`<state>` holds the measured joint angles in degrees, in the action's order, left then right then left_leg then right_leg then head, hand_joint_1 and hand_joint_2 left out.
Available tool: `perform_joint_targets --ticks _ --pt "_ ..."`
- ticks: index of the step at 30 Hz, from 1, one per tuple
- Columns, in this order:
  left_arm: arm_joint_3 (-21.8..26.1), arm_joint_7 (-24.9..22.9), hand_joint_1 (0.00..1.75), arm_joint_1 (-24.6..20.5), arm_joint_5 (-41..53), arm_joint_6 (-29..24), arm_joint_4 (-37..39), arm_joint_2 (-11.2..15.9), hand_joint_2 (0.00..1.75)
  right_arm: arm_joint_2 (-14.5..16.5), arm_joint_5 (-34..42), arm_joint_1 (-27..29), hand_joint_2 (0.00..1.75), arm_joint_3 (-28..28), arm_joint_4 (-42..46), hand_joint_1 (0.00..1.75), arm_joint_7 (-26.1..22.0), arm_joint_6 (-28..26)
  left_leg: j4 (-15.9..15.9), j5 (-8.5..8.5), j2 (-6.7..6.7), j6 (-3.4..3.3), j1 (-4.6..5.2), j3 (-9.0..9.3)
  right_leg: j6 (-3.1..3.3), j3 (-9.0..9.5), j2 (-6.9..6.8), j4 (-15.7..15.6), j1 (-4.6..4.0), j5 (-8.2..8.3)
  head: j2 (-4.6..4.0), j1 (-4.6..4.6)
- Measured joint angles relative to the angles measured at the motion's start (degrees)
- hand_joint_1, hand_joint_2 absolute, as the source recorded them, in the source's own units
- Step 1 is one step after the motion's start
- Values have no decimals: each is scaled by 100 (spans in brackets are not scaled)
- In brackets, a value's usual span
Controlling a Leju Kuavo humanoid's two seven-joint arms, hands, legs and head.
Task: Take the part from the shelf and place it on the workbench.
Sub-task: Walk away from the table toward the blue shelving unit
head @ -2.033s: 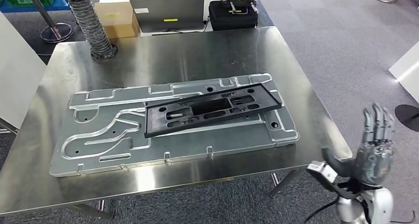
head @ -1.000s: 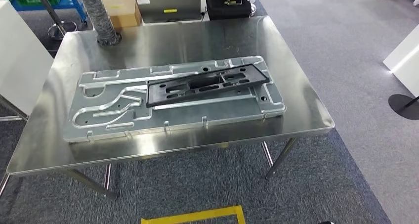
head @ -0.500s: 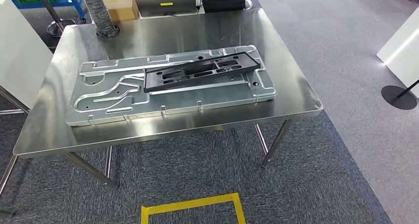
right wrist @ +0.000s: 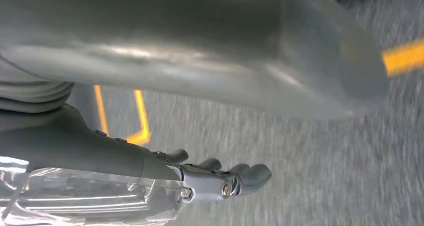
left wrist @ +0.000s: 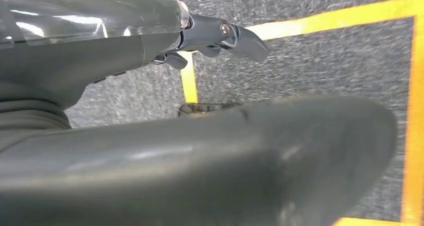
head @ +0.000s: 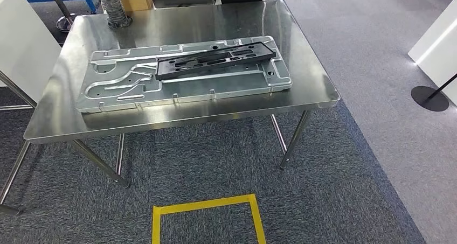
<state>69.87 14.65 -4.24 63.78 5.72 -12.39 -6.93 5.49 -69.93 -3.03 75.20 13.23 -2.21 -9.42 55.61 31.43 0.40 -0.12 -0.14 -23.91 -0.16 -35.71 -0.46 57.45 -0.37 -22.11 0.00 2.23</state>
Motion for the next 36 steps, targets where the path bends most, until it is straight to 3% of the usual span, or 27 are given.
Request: perform_joint_targets --ticks 2,3,4,6,7,8,9,10,11,13,14,15,17,18,19,20,22,23,24,25,27,29,30,32,33,34,36 --pt "15 -11 0 7 -148 7 13 -40 0 2 -85 -7 0 28 -11 0 -80 142 -30 -106 15 -81 -1 -72 -75 -27 2 8 22 32 0 -1" --pt "32 -18 0 4 -225 6 20 -60 0 1 -148 -12 0 28 -16 0 -120 191 -43 -181 26 -128 -10 -129 -111 -66 13 95 35 -99 0 -1" --pt "51 -25 0 2 -293 5 26 -77 0 -2 -200 -19 0 27 -20 0 -161 219 -58 -266 36 -164 -22 -203 -148 -130 25 289 48 -343 0 -2" --pt "99 -39 0 -7 -375 4 31 -92 0 -19 -273 -46 0 25 -26 0 -216 242 -52 -414 45 -196 -24 -388 -215 -294 36 965 89 -969 0 -1" --pt "124 -46 0 -6 -399 5 31 -95 0 -32 -295 -60 0 22 -28 0 -232 242 -42 -485 48 -189 -24 -487 -247 -352 36 1322 105 -1150 0 -1" --pt "145 -52 0 -5 -414 8 31 -96 0 -46 -312 -73 0 15 -28 0 -246 241 -23 -555 52 -177 -25 -591 -273 -345 36 1562 121 -1171 0 -1" --pt "163 -56 0 -4 -428 10 31 -101 0 -57 -324 -82 0 3 -29 0 -262 236 4 -618 55 -161 -29 -696 -292 -253 35 1629 137 -1064 0 -1" --pt "178 -59 0 -3 -440 13 31 -109 0 -67 -330 -88 0 -13 -29 0 -277 229 40 -677 55 -142 -36 -803 -304 -55 35 1482 153 -890 0 -1" --pt "189 -57 0 -2 -445 14 31 -118 0 -74 -328 -95 0 -29 -29 0 -290 222 85 -728 53 -119 -41 -899 -308 242 36 1143 167 -742 0 -1" --pt "207 -33 0 4 -442 14 31 -136 0 -80 -308 -120 0 -49 -31 0 -293 214 172 -809 45 -57 -37 -1043 -274 880 43 243 159 -769 0 -1" --pt "211 -9 0 7 -435 13 31 -141 0 -80 -298 -133 0 -51 -35 0 -290 215 196 -851 44 -20 -34 -1079 -239 1066 46 -64 143 -849 0 -1" --pt "212 20 0 11 -426 13 31 -146 0 -79 -290 -143 0 -52 -41 0 -289 218 201 -899 45 19 -35 -1103 -194 1137 47 -222 121 -909 0 -1" --pt "213 83 0 24 -409 10 31 -151 0 -75 -276 -149 0 -54 -58 0 -306 225 205 -951 41 98 -51 -1151 -89 1049 30 -244 114 -827 -1 -1" --pt "213 111 0 31 -402 6 31 -151 0 -72 -265 -155 0 -54 -66 0 -326 227 278 -843 33 127 -61 -1205 -32 982 17 -245 117 -760 -1 -1" --pt "214 135 0 40 -397 2 31 -151 0 -70 -248 -160 0 -54 -71 0 -354 228 442 -633 24 149 -67 -1277 17 905 4 -253 123 -686 -1 -1" --pt "214 155 0 41 -392 -1 31 -150 0 -68 -230 -167 0 -54 -75 0 -389 231 729 -321 16 161 -75 -1368 51 815 -8 -251 120 -613 -1 -1" --pt "215 185 0 43 -378 -4 31 -146 0 -67 -193 -169 0 -52 -81 0 -451 256 1467 194 13 180 -74 -1522 77 623 -13 -234 100 -475 0 -1" --pt "215 199 0 42 -360 -4 31 -144 0 -66 -180 -173 0 -52 -85 0 -473 275 1762 274 12 185 -74 -1543 77 521 -16 -217 89 -407 0 -1" --pt "215 213 0 41 -339 -4 31 -140 0 -61 -172 -179 0 -52 -91 0 -485 293 1881 198 12 184 -74 -1475 71 416 -17 -193 82 -343 0 -1" --pt "215 226 0 39 -319 -4 30 -133 0 -51 -166 -185 0 -52 -97 0 -488 302 1795 33 12 176 -74 -1306 61 311 -18 -164 78 -285 0 0" --pt "214 245 0 23 -290 -6 29 -106 0 -18 -160 -201 0 -52 -111 0 -461 298 1072 -188 9 137 -67 -692 24 134 -16 -88 68 -187 0 0" --pt "210 257 0 -2 -261 -11 28 -64 0 26 -153 -214 0 -52 -125 0 -385 270 263 -71 5 65 -42 -166 -34 36 -21 -25 56 -103 0 -1" --pt "208 260 0 -10 -247 -15 28 -45 0 46 -153 -218 0 -52 -131 0 -341 251 62 3 4 23 -25 -67 -68 15 -25 -15 55 -57 0 -1" --pt "206 252 0 -2 -236 -21 28 -17 0 74 -159 -215 0 -52 -141 0 -289 222 -12 -49 17 -78 -18 -119 -141 -16 -29 -20 69 25 0 -1" --pt "206 243 0 3 -235 -24 28 -5 0 81 -164 -211 0 -52 -144 0 -283 216 -19 -111 27 -129 -24 -173 -175 -52 -22 19 79 -35 0 -1" --pt "207 235 0 9 -236 -30 28 8 0 91 -167 -207 0 -52 -146 0 -288 219 -31 -185 37 -177 -33 -243 -207 -110 -12 154 90 -217 0 -1" --pt "208 225 0 18 -231 -40 27 27 0 102 -162 -200 0 -52 -152 0 -310 246 -34 -325 46 -232 -33 -405 -262 -280 4 752 113 -819 0 -2"
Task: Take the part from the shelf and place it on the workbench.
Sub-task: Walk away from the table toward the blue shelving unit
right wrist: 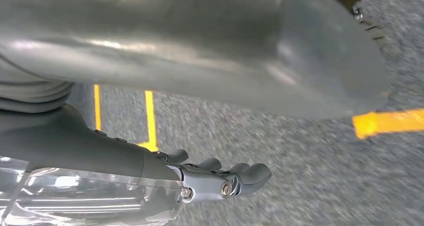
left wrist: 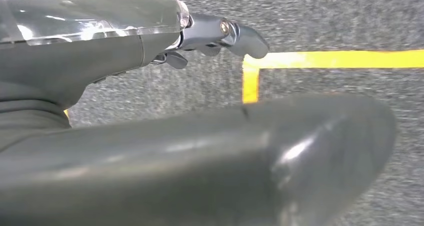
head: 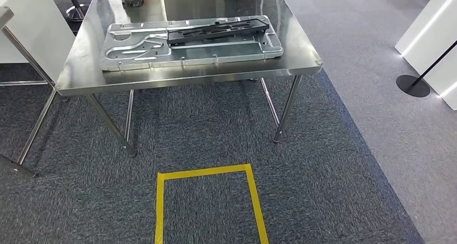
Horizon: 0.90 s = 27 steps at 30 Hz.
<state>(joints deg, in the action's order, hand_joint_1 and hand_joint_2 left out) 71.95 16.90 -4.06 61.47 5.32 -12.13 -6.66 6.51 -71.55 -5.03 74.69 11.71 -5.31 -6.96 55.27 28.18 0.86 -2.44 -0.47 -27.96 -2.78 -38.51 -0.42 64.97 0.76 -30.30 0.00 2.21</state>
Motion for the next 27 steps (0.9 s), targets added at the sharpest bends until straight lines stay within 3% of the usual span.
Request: perform_joint_targets --ticks 1,2,3,4,6,8,10,12,13,16,17,18,19,21,23,24,27 --pt "0 -4 0 8 10 -4 -1 5 0 5 4 2 0 0 -4 0 -12 30 7 -67 2 -9 6 -88 -22 -82 4 398 7 -258 0 1" --pt "-1 -7 0 16 24 -5 -1 7 0 7 8 3 0 0 -6 0 -22 67 19 -130 5 -5 12 -174 -37 -116 5 716 10 -369 0 0" --pt "-4 -6 0 20 41 -7 -1 8 0 7 8 4 0 0 -8 0 -30 108 35 -187 6 3 15 -261 -43 -76 5 885 10 -349 0 0" --pt "-10 3 0 22 63 -6 0 8 0 7 3 4 0 0 -8 0 -32 145 50 -238 6 14 18 -350 -37 70 6 830 9 -213 0 1" --pt "-25 34 0 21 88 -1 1 8 0 7 -14 0 0 -2 -8 0 -50 192 77 -326 0 45 22 -493 18 657 8 132 -1 61 0 1" --pt "-33 55 0 19 92 7 2 5 0 7 -28 -9 0 -5 -8 0 -86 215 103 -407 0 98 36 -567 100 1277 7 -770 -35 36 0 2" --pt "-34 61 0 14 90 10 2 3 0 8 -33 -13 0 -8 -8 0 -106 234 110 -481 10 167 39 -588 173 1494 7 -1163 -73 -62 0 1" --pt "-34 64 0 11 89 10 2 5 0 16 -34 -9 0 -9 -10 0 -107 251 152 -467 3 233 28 -626 261 1463 -5 -1200 -56 -3 0 1" --pt "-34 66 0 11 89 10 2 7 0 20 -34 -8 0 -9 -11 0 -106 258 274 -362 -9 261 23 -681 306 1440 -15 -1213 -44 36 0 2" --pt "-34 68 0 25 83 10 2 8 0 25 -38 -4 0 -10 -13 0 -131 271 1329 297 -36 328 -8 -1067 384 1332 -38 -1198 -51 115 0 2" --pt "-34 68 0 33 78 10 2 8 0 25 -42 -3 0 -13 -13 0 -156 281 1679 446 -36 343 -16 -1175 388 1290 -39 -1177 -57 131 0 2" --pt "-34 69 0 41 68 10 2 9 0 25 -47 -2 0 -15 -13 0 -185 296 1824 470 -35 353 -20 -1188 386 1252 -37 -1150 -60 142 0 2" --pt "-34 69 0 46 61 8 2 12 0 25 -51 -1 0 -17 -13 0 -209 314 1760 395 -35 356 -22 -1100 380 1219 -33 -1120 -59 147 0 2" --pt "-34 70 0 44 50 2 2 26 0 27 -53 -2 0 -20 -16 0 -227 361 1045 75 -35 343 -25 -647 354 1173 -26 -1055 -56 136 0 2" --pt "-34 68 0 29 48 -7 2 45 0 34 -53 -7 0 -23 -25 0 -205 420 385 -77 -38 301 -8 -254 304 1121 -27 -989 -68 119 -1 2" --pt "-34 64 0 24 48 -11 2 54 0 37 -49 -11 0 -25 -30 0 -177 466 243 -63 -39 274 3 -185 275 1099 -28 -964 -76 117 -1 2" --pt "-34 49 0 22 47 -17 2 71 0 40 -14 -30 0 -26 -37 0 -76 757 150 -45 -40 178 -9 -197 187 1052 -22 -913 -94 104 0 1"
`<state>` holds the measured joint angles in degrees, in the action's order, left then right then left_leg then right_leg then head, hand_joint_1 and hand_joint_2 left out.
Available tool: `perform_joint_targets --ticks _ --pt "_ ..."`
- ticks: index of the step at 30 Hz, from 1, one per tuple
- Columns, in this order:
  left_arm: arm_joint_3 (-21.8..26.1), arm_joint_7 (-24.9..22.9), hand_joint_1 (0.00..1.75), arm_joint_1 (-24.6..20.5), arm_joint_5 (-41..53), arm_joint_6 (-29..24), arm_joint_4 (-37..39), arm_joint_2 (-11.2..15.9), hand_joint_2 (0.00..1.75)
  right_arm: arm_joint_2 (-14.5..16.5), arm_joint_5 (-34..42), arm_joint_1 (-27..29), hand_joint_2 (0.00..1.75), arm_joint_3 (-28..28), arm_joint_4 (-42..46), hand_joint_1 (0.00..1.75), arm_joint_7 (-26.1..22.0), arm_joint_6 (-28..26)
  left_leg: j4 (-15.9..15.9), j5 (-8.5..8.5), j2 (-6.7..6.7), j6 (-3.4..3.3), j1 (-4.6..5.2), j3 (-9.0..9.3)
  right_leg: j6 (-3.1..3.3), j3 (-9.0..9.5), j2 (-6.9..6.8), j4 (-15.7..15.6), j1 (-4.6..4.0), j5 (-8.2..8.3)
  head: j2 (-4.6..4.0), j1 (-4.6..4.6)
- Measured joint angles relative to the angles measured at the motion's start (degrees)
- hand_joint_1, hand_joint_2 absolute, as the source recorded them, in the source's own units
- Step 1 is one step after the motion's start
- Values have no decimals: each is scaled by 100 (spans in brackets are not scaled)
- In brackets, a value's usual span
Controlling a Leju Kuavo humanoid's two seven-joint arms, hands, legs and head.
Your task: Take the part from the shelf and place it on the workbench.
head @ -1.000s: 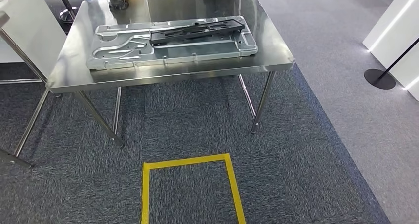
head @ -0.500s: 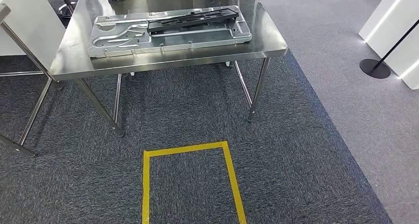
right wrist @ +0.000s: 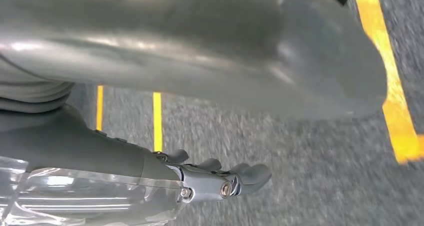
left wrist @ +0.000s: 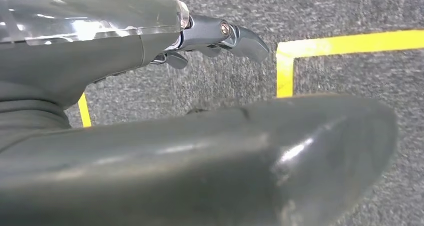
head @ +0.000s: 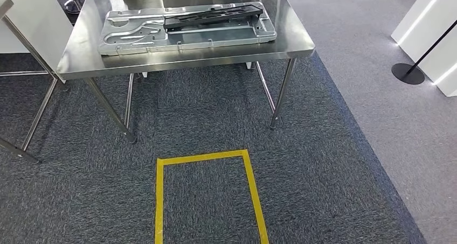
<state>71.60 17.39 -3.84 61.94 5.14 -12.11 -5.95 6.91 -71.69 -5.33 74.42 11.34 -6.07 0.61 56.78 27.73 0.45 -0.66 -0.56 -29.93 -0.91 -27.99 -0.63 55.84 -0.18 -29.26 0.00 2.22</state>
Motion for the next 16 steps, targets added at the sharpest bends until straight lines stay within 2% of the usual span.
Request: perform_joint_targets --ticks 1,2,4,5,6,7,8,10,11,12,16 --pt "0 -2 0 1 -3 1 0 3 0 -1 12 -2 0 -1 0 0 -2 138 -16 -16 2 -37 -16 -7 -29 -52 10 104 2 -77 0 -1" --pt "0 -2 0 -1 -7 5 0 5 0 -3 27 1 44 -5 0 0 -41 284 -36 -34 4 -71 -31 -14 -58 -166 23 340 9 -224 0 -1" --pt "0 2 0 -6 -14 18 0 9 0 -14 82 14 131 -16 0 0 -161 491 -39 -58 10 -116 -29 -44 -101 -564 39 1138 40 -609 0 -1" --pt "0 0 0 -7 -14 27 0 10 0 -21 128 21 175 -21 0 0 -208 559 -34 -65 11 -127 -25 -60 -116 -767 41 1530 54 -743 0 -1" --pt "0 -9 0 -6 -13 33 0 10 0 -28 173 28 175 -22 0 0 -230 606 -28 -68 11 -132 -22 -70 -126 -887 41 1750 65 -763 0 -1" --pt "0 -25 0 -5 -10 36 0 9 0 -39 215 35 175 -22 0 0 -242 640 -20 -70 9 -134 -21 -73 -129 -888 41 1726 74 -659 0 -1" --pt "0 -44 0 -6 -9 38 0 4 0 -51 248 39 175 -22 0 0 -254 667 -14 -71 7 -132 -20 -70 -123 -770 40 1458 82 -456 0 -1" --pt "0 -78 0 -14 -11 40 1 -16 0 -92 279 35 175 -22 1 0 -278 670 -1 -70 1 -110 -9 -61 -85 -364 39 588 77 -29 -1 -2" --pt "0 -87 0 -23 -13 46 1 -31 0 -111 279 28 175 -22 1 0 -284 661 5 -72 1 -85 1 -64 -63 -220 39 262 68 88 -1 -1" --pt "0 -98 0 -36 -16 55 2 -44 0 -128 272 22 175 -22 1 0 -287 650 16 -69 2 -61 15 -75 -47 -150 40 77 59 136 -1 -1" --pt "0 -128 0 -66 -61 81 2 -71 175 -176 187 26 175 -33 1 0 -233 618 28 -53 12 -81 26 -103 -35 -160 53 7 51 159 0 -1"
